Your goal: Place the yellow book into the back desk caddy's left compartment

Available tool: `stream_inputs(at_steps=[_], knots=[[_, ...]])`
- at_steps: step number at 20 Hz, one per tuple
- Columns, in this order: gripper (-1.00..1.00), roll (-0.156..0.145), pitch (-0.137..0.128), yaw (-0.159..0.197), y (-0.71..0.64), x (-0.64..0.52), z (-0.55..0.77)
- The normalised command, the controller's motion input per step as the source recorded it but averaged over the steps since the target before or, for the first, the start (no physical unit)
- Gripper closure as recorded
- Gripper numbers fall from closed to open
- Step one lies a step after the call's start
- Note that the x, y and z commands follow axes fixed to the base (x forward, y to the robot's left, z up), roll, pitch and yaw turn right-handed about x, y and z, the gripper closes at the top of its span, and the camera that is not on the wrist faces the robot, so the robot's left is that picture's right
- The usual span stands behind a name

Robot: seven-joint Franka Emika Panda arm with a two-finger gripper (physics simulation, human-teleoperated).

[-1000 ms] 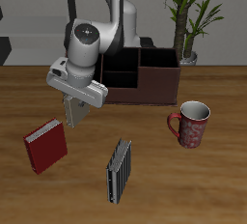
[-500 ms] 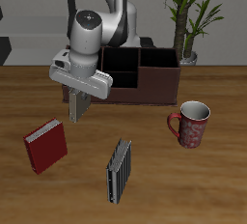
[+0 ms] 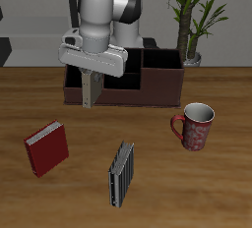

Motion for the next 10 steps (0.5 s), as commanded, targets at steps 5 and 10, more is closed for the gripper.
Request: stream_inputs(at_steps=[5,10], knots=[[1.0,0.045,-0.045,0.053,0.23,-0.17,0.46],[1.0,0.027,-0.05,0.061,0.2,-0.28,0.39]])
